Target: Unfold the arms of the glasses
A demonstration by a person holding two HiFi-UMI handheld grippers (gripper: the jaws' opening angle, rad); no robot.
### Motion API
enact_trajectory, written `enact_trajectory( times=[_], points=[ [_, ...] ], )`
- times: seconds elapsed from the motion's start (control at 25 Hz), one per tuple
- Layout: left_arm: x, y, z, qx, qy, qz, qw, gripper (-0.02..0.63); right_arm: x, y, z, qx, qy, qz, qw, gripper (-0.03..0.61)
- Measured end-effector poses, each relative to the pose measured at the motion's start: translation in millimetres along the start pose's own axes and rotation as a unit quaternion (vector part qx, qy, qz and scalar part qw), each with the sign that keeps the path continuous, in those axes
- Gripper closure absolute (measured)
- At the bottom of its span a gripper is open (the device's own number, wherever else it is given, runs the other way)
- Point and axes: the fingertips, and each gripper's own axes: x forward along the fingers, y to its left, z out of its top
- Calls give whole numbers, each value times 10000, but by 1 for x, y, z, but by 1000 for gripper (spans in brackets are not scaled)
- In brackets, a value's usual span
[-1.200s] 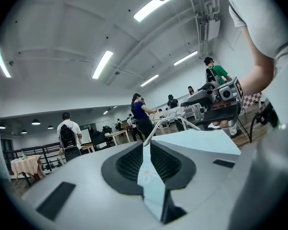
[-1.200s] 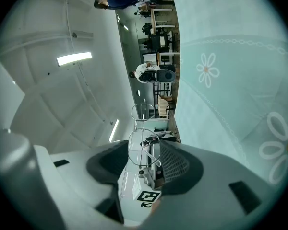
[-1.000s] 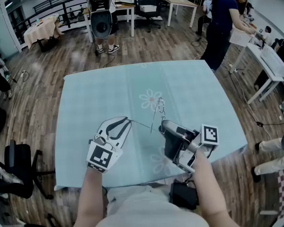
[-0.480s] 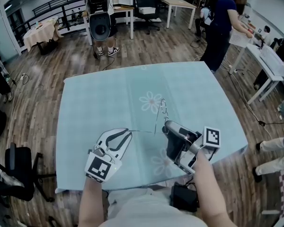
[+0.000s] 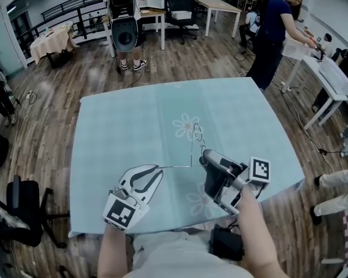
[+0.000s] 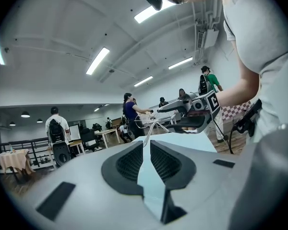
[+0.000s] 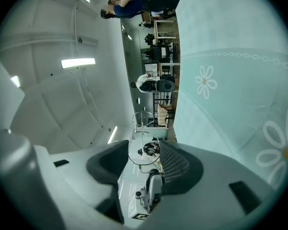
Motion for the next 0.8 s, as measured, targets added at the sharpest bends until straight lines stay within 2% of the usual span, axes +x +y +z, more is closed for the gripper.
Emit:
enact_trajectory(
  times=[0.12, 0.28, 0.48, 0.64, 0.8],
  points=[
    [0, 5, 2, -41, -10, 105, 9999, 552, 2, 3, -5, -19, 116, 48, 9999, 370],
    [1, 12, 2, -108, -42, 285, 9995, 459, 3, 5, -8, 12, 180, 100, 9998, 370],
    [2, 24, -3, -492, -126, 542, 9972, 376, 3, 11, -9, 68, 223, 206, 9995, 370],
    [9, 16, -6, -622, -56, 388, 9973, 374, 6, 16, -8, 109, 232, 309, 9992, 370],
    [18, 0, -4, -711, -280, 216, 9968, 385, 9, 17, -8, 202, 164, 377, 9990, 370]
  ],
)
